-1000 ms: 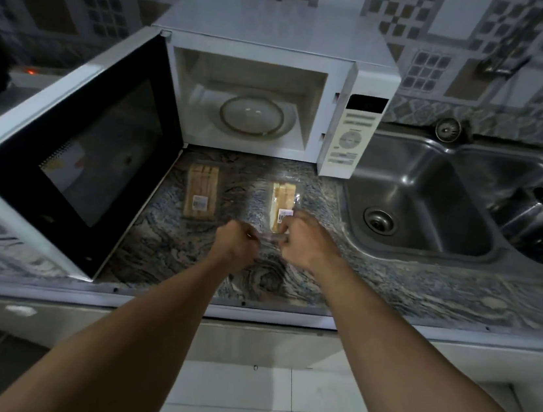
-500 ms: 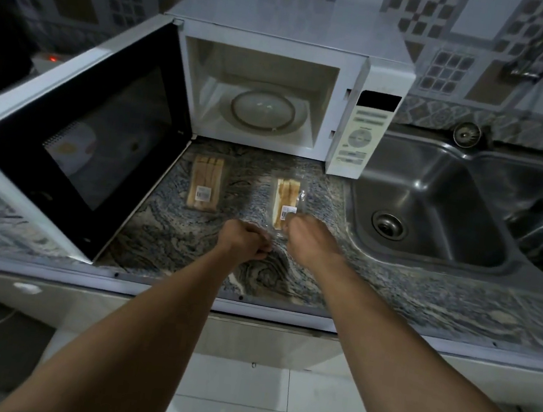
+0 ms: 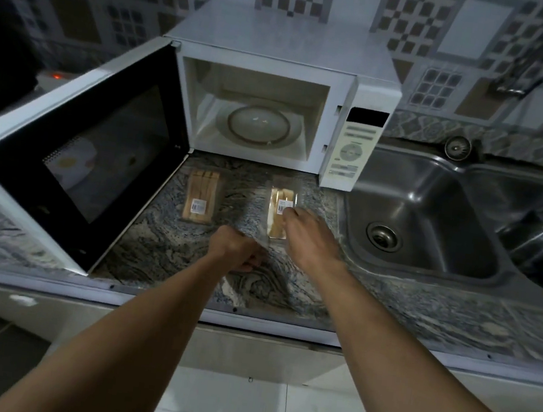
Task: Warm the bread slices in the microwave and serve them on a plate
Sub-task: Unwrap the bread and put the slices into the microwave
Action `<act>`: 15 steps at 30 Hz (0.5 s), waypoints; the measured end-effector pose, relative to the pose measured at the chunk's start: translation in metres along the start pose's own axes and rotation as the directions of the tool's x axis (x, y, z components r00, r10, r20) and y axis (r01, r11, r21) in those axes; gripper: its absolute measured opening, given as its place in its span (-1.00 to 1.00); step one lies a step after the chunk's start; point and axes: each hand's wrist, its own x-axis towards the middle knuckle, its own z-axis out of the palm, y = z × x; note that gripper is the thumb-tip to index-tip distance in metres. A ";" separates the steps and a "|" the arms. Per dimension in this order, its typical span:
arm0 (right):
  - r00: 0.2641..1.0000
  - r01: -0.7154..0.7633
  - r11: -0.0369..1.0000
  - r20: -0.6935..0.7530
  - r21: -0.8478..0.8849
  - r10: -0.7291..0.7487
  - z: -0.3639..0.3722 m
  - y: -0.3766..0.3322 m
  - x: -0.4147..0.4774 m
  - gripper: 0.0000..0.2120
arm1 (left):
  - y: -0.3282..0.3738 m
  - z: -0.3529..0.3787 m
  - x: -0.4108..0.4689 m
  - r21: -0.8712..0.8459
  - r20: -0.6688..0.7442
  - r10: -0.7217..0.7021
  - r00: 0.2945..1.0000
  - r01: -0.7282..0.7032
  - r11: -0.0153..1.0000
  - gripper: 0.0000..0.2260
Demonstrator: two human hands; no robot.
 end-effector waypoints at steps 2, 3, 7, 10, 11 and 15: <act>0.998 -0.008 1.000 -0.064 0.014 0.009 -0.004 0.003 0.002 -0.74 | 0.007 -0.010 -0.005 0.307 -0.114 0.233 0.966 -0.189 0.933 -0.81; 0.996 -0.019 1.000 -0.092 0.024 0.021 -0.006 0.003 0.004 -0.76 | 0.012 -0.013 -0.007 0.435 -0.144 0.368 0.919 -0.275 0.858 -0.85; 0.979 -0.043 0.995 -0.194 0.087 0.059 -0.014 0.005 0.014 -0.79 | 0.042 -0.019 -0.003 0.585 -0.107 0.643 0.758 -0.475 0.658 -0.62; 0.966 -0.062 0.991 -0.242 0.116 0.088 -0.018 0.007 0.021 -0.81 | 0.059 -0.021 0.013 0.620 0.041 0.710 0.703 -0.575 0.534 -0.24; 0.961 -0.078 0.989 -0.254 0.129 0.109 -0.019 0.009 0.022 -0.82 | 0.063 -0.022 0.020 0.611 0.087 0.705 0.704 -0.597 0.521 -0.20; 0.918 -0.128 0.961 -0.336 0.245 0.208 -0.016 0.014 0.025 -0.81 | 0.073 -0.021 0.036 0.611 0.254 0.718 0.649 -0.683 0.401 -0.27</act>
